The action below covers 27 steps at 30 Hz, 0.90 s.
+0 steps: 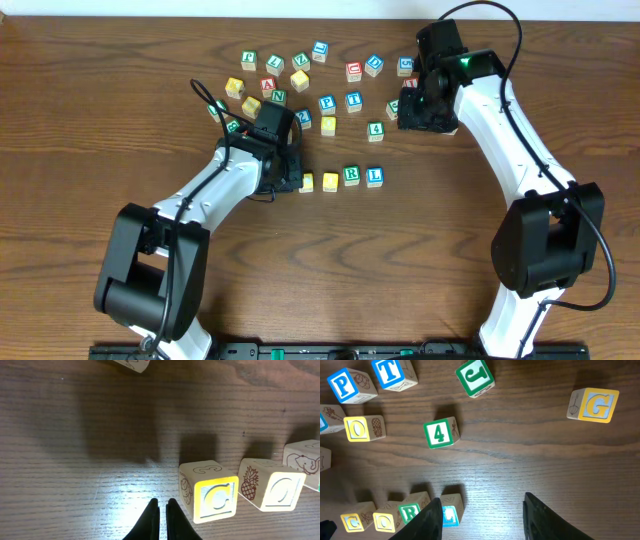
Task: Spell out CORL
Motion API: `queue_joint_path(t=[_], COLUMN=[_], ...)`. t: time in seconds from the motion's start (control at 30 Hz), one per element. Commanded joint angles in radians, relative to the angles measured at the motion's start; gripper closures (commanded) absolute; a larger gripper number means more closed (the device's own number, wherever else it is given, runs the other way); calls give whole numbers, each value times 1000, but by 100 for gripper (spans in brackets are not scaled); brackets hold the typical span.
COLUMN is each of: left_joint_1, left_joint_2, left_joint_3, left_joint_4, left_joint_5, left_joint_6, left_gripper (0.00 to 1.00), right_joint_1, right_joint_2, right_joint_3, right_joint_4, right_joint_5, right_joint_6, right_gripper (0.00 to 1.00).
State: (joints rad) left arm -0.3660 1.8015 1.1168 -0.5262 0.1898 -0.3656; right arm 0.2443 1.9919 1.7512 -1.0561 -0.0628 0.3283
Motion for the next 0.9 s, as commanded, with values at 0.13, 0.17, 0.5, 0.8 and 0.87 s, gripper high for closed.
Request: queue_joint_path(t=[0.13,0.17,0.5,0.8,0.87], left_joint_1=[-68,-76,-92,-112,-131], left_joint_2=[34,34,34,34,35], left_joint_3=[-18,-18,-17,-17,-18], left_joint_4=[20,23,73,100,108], left_joint_5=[13,12,13,51,50], left_joint_6=[-6,-6,-10,-10,-10], left_gripper=[93,92,92,93,93], right_joint_1=[-10,-10,-10,-8,-7], right_joint_2=[-11,-11,-11,-11,-11], right_joint_3=[10,10,10,10,10], right_joint_4=[-7,-7,-14,-23,-27], right_joint_5=[13,13,12,11,11], right_joint_6=[-16,-16,-16,-16,-16], right_gripper=[52,52,50,49,49])
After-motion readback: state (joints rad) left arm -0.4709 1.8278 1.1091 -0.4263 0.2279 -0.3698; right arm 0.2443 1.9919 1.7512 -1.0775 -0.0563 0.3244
